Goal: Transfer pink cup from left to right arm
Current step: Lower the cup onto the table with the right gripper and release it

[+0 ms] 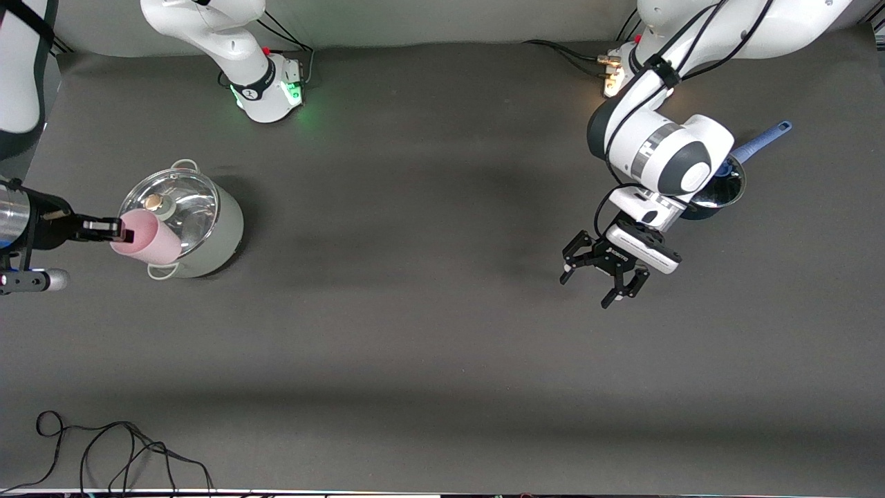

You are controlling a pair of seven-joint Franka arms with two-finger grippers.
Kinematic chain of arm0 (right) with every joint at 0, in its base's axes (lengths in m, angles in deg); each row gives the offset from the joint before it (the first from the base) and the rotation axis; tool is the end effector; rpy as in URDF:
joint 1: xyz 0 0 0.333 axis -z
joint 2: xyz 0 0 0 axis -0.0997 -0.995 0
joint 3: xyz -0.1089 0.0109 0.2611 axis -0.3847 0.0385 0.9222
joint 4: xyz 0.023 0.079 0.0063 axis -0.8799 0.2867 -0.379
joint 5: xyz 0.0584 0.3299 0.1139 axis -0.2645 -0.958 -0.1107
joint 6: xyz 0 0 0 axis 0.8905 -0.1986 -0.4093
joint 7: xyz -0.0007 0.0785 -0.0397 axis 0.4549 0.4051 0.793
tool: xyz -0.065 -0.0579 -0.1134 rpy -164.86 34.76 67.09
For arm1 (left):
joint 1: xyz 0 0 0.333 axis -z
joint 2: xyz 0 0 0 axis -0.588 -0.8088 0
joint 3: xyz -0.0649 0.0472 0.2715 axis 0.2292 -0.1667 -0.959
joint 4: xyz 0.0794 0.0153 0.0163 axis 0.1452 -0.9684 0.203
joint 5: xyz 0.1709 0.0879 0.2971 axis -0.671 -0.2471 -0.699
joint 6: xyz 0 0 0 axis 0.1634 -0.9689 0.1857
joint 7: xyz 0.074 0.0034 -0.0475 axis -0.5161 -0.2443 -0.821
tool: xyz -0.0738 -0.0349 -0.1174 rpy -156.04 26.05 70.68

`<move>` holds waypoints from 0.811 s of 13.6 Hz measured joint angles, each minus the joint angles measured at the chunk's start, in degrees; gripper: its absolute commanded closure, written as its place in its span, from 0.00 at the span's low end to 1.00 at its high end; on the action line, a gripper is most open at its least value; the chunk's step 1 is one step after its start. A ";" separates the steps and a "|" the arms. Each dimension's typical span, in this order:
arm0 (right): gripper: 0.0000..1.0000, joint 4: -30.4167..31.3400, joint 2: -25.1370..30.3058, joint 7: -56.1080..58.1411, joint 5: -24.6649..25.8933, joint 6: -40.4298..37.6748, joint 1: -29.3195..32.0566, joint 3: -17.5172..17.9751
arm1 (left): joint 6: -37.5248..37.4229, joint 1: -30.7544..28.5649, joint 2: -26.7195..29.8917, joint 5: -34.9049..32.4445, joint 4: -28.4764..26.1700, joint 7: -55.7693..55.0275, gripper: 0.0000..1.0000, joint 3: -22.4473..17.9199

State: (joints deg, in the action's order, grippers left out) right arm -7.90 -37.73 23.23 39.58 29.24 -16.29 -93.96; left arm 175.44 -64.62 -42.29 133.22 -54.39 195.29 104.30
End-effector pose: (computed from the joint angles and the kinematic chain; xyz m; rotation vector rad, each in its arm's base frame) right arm 0.5578 -0.0123 0.4837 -3.0577 0.0765 0.3108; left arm 0.5194 -0.1883 0.2991 2.4637 -0.4145 1.0656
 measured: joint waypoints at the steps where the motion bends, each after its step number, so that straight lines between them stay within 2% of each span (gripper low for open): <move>1: 1.00 5.28 1.73 0.32 0.00 4.68 -0.02 -0.08 | 0.36 0.00 -0.02 0.00 0.02 -0.19 0.00 0.00; 3: 1.00 14.94 4.37 0.43 0.00 13.24 -0.34 -0.07 | 0.98 -0.08 -0.07 0.00 0.04 -0.46 0.00 -0.03; 7: 1.00 28.01 4.61 0.43 -0.54 28.45 -0.95 0.20 | 4.98 -0.35 -0.03 -1.07 0.39 -3.60 0.00 -1.93; 9: 1.00 32.27 2.90 0.43 -3.20 33.65 -1.05 0.36 | 5.34 -0.51 -0.01 -3.07 1.14 -8.00 0.00 -3.16; 11: 1.00 33.40 -0.04 0.45 -4.44 37.23 -1.63 0.63 | 5.34 -0.57 0.09 -5.16 2.03 -14.80 0.00 -3.30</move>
State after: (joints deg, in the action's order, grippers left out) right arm 25.50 -37.77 23.67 35.14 66.47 -17.92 -93.34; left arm 180.78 -65.19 -42.21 128.06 -52.37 180.49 101.00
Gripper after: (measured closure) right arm 0.952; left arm 0.000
